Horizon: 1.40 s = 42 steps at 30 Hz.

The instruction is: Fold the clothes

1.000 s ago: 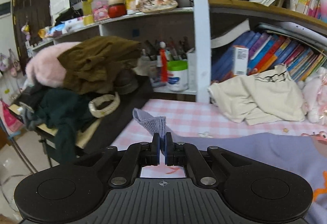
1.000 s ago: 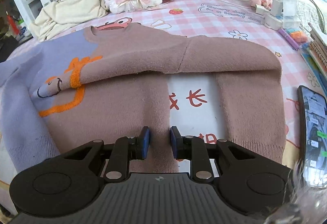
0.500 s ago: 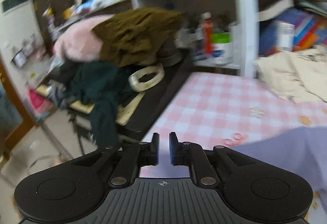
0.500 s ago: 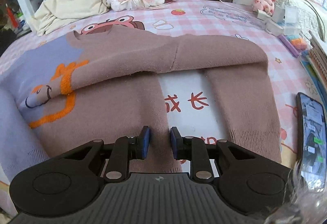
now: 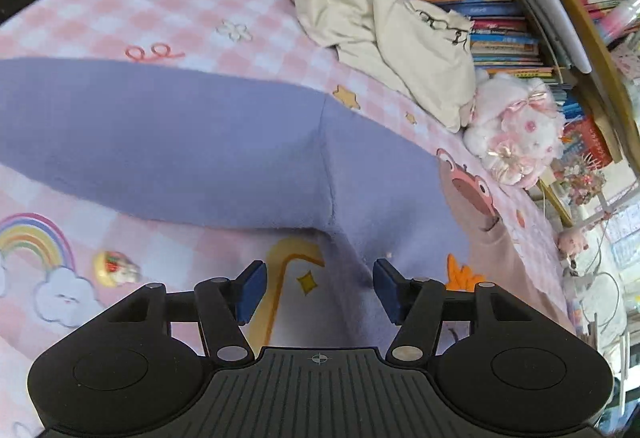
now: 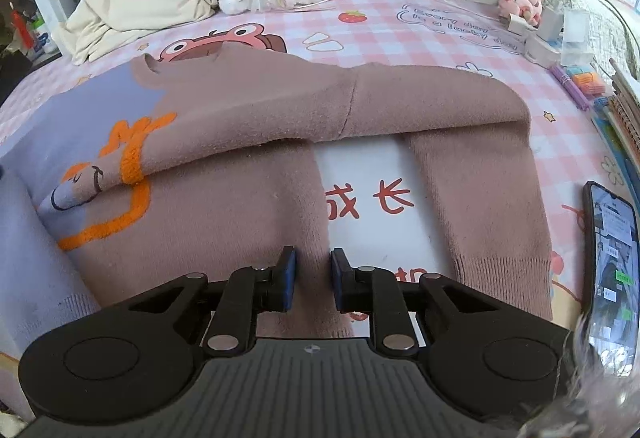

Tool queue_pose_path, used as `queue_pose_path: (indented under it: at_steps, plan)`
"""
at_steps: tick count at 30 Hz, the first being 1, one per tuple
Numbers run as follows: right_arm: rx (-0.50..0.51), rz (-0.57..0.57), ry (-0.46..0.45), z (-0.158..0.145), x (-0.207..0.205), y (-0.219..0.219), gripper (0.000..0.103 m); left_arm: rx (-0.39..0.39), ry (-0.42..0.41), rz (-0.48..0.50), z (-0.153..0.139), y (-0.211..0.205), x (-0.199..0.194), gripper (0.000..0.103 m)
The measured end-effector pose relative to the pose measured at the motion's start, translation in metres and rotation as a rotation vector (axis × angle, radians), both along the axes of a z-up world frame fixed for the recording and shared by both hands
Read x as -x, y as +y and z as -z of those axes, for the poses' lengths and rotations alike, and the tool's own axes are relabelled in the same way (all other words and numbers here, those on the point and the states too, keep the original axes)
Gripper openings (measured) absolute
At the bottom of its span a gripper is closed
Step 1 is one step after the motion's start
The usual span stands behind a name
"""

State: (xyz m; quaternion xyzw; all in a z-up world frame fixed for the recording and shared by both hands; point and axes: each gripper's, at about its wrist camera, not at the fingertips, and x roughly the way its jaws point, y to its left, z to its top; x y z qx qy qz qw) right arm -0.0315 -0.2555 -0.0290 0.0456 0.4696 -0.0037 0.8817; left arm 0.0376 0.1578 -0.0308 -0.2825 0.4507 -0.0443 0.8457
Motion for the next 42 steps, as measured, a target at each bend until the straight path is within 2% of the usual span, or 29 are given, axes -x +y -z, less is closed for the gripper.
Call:
queue_pose_path:
  at_steps: [5, 6, 7, 8, 11, 15, 17, 21, 23, 31, 33, 37, 40, 42]
  plan:
    - [-0.037, 0.014, 0.010, 0.000, 0.009, -0.002, 0.017, -0.016, -0.001, 0.001, 0.004, -0.006, -0.008, 0.052]
    - [-0.043, 0.013, 0.016, -0.001, 0.010, -0.002, 0.017, -0.018, 0.005, 0.013, 0.004, -0.007, -0.010, 0.048]
    - [-0.056, 0.012, 0.023, -0.001, 0.013, -0.002, 0.016, -0.020, 0.011, 0.026, 0.004, -0.009, -0.012, 0.038]
    - [-0.075, 0.013, 0.033, -0.002, 0.017, -0.003, 0.015, -0.022, 0.017, 0.039, 0.003, -0.010, -0.014, 0.035]
    - [-0.125, 0.011, 0.057, -0.003, 0.028, -0.005, 0.015, -0.026, 0.031, 0.072, 0.003, -0.014, -0.021, 0.025]
    - [-0.121, -0.006, 0.043, -0.002, 0.027, -0.006, 0.014, -0.025, 0.045, 0.101, 0.005, -0.018, -0.030, 0.017]
    - [-0.074, -0.022, 0.022, -0.001, 0.011, -0.006, 0.014, -0.024, 0.051, 0.115, 0.006, -0.020, -0.034, 0.017]
    - [0.134, -0.083, -0.014, 0.000, -0.048, 0.005, 0.013, 0.023, 0.063, 0.069, 0.010, -0.018, -0.034, 0.017]
    - [0.199, -0.094, -0.005, -0.002, -0.070, 0.008, 0.013, 0.006, 0.059, 0.084, 0.009, -0.023, -0.033, 0.017]
    - [-0.036, -0.008, 0.057, -0.003, 0.017, -0.003, 0.013, -0.001, 0.063, 0.141, 0.009, -0.019, -0.038, 0.017]
    - [-0.038, 0.015, 0.059, -0.003, 0.020, -0.006, 0.013, -0.053, 0.063, 0.205, 0.005, -0.023, -0.043, 0.017]
    - [-0.044, 0.054, 0.053, -0.002, 0.028, -0.005, 0.014, -0.188, -0.003, 0.333, -0.008, -0.039, -0.046, 0.015]
    - [-0.011, 0.048, 0.045, -0.002, 0.029, 0.002, 0.014, -0.200, -0.031, 0.344, -0.009, -0.034, -0.045, 0.016]
    - [0.003, 0.048, 0.044, -0.002, 0.030, 0.004, 0.014, -0.191, -0.014, 0.323, -0.005, -0.024, -0.042, 0.016]
